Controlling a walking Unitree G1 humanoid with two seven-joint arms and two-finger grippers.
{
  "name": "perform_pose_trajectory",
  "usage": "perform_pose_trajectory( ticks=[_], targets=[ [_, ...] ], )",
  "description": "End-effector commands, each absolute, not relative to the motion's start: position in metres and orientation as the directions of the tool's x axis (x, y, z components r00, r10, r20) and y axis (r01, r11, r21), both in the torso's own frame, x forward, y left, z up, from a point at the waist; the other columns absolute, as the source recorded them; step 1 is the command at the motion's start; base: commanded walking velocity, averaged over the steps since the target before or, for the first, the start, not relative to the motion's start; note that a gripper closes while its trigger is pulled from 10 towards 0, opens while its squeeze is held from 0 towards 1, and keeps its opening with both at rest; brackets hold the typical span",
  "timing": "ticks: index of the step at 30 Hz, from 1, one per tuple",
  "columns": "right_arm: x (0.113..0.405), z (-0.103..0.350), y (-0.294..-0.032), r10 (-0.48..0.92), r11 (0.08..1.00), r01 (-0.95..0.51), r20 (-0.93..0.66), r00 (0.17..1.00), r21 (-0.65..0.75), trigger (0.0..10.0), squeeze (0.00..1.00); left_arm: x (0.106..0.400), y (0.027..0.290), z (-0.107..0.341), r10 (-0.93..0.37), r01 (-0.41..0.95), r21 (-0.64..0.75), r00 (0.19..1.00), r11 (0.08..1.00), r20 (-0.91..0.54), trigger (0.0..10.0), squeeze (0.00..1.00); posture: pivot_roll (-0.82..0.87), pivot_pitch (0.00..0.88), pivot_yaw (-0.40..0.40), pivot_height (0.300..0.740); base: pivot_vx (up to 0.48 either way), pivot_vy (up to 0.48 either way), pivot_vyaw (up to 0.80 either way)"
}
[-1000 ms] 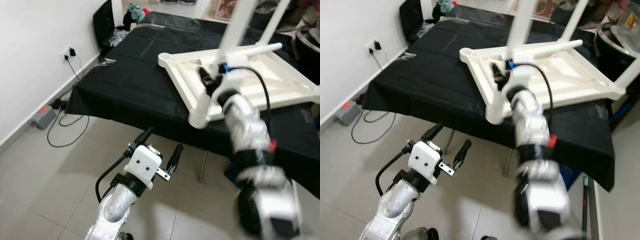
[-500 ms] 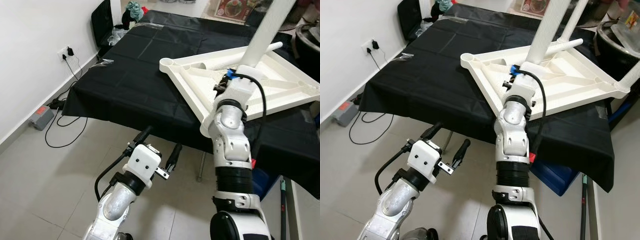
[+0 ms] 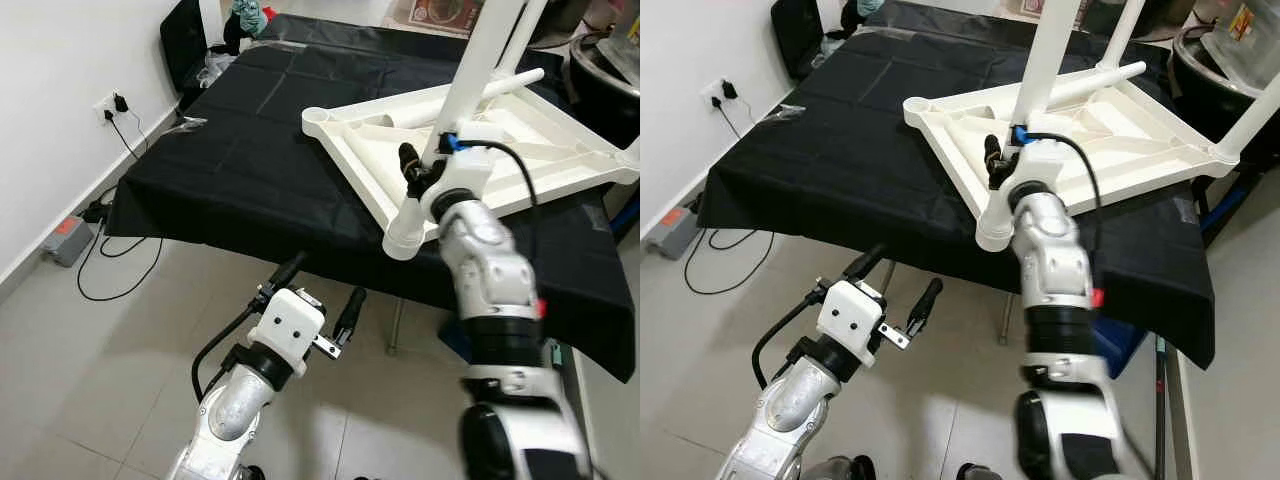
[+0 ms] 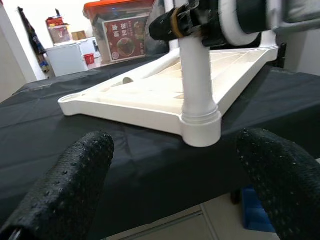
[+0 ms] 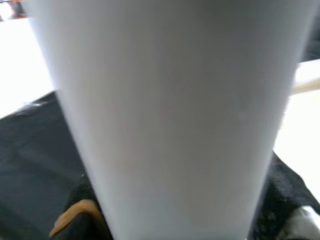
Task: Building children table
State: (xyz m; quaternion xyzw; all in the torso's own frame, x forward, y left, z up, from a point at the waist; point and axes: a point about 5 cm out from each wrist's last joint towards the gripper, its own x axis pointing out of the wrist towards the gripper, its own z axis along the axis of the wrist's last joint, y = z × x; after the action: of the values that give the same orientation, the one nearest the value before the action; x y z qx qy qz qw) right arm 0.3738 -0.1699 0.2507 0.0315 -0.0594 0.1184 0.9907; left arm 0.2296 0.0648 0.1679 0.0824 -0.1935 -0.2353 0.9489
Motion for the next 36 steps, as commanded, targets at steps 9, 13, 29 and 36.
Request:
perform_pose_trajectory(
  ticks=[9, 13, 29, 36],
  targets=[
    [0.375, 0.219, -0.167, 0.635, 0.767, -0.638, -0.063, 0.770, -0.073, 10.0, 0.00, 0.229, 0.065, 0.164, -0.479, 0.419, 0.243, 0.824, 0.875, 0.304, 10.0, 0.00, 0.15, 0.179, -0.063, 0.740, 0.000, 0.000, 0.00],
    [0.380, 0.205, -0.153, 0.660, 0.745, -0.666, -0.095, 0.745, -0.042, 10.0, 0.00, 0.228, 0.065, 0.164, -0.478, 0.417, 0.245, 0.824, 0.875, 0.305, 10.0, 0.00, 0.16, 0.182, -0.062, 0.740, 0.000, 0.000, 0.00],
    [0.396, 0.206, -0.163, 0.455, 0.890, -0.455, -0.012, 0.891, -0.040, 0.0, 0.00, 0.227, 0.066, 0.164, -0.472, 0.412, 0.243, 0.827, 0.878, 0.306, 10.0, 0.00, 0.16, 0.169, -0.066, 0.740, 0.000, 0.000, 0.00],
    [0.383, 0.189, -0.211, -0.150, 0.988, 0.149, -0.008, 0.989, -0.039, 0.0, 0.00, 0.227, 0.066, 0.162, -0.479, 0.418, 0.247, 0.826, 0.874, 0.298, 10.0, 0.00, 0.15, 0.156, -0.058, 0.740, 0.000, 0.000, 0.00]
  ],
)
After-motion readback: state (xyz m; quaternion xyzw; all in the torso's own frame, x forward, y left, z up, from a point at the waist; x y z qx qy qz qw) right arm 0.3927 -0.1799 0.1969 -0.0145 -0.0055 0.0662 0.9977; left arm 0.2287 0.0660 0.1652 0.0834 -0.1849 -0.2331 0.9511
